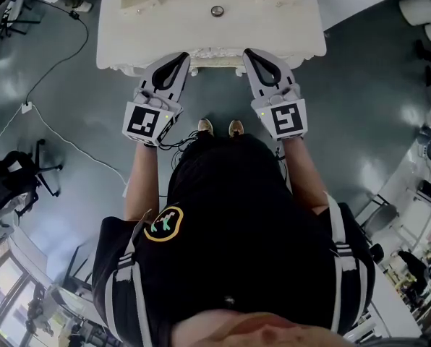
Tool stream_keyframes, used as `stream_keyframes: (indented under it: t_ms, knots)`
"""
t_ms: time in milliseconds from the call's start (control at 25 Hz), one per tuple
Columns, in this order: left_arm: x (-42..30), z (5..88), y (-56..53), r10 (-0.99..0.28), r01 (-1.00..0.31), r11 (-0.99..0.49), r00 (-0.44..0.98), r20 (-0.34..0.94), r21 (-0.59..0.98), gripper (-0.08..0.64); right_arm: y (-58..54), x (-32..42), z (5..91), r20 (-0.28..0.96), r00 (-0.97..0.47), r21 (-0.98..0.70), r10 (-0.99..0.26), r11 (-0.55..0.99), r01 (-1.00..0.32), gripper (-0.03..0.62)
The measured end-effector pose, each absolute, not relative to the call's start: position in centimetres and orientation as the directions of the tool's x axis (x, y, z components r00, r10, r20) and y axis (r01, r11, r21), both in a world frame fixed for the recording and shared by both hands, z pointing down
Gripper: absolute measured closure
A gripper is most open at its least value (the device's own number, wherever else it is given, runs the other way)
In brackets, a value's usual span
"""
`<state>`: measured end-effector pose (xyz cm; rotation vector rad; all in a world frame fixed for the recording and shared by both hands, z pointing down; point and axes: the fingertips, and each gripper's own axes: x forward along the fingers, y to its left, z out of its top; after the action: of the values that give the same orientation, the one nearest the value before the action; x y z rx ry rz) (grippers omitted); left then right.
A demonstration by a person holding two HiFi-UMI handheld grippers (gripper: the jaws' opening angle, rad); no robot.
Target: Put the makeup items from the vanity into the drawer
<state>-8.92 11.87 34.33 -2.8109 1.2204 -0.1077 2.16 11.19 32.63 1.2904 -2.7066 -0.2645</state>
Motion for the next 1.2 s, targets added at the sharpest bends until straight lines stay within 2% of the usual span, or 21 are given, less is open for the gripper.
stream_keyframes:
  t_ms: [360,640,760,920,1120,1200]
  knots:
    - [-8.7,34.3,11.9,-0.729,-0.724,-0.684,0.684,0.034,-0.096,0.541,11.1,2.5,33.8,0.074,-0.61,0.182,-0.789,0.612,-0.769,0.564]
    - [-8.8,34.5,11.8,-0.73,-0.725,-0.683,0.683,0.037,-0.093,0.541,10.9,2.8,34.3,0.097,-0.611,0.182,-0.785,0.618,-0.765,0.435]
    - [-8.9,34.5,11.8,-0.73,-0.725,-0.682,0.682,0.036,-0.094,0.541,10.8,2.8,34.4,0.105,-0.609,0.191,-0.787,0.616,-0.764,0.408]
    - [-8.9,34.6,11.8,-0.731,-0.726,-0.681,0.681,0.042,-0.093,0.541,10.8,2.9,34.6,0.113,-0.606,0.186,-0.787,0.616,-0.765,0.292]
    - [-8.9,34.6,11.9,-0.732,-0.727,-0.68,0.68,0.041,-0.095,0.541,10.5,2.8,35.1,0.13,-0.601,0.172,-0.788,0.615,-0.77,0.078]
    - [-8.9,34.6,11.9,-0.736,-0.73,-0.676,0.676,0.038,-0.095,0.541,10.4,2.9,35.3,0.135,-0.597,0.175,-0.791,0.612,-0.772,0.011]
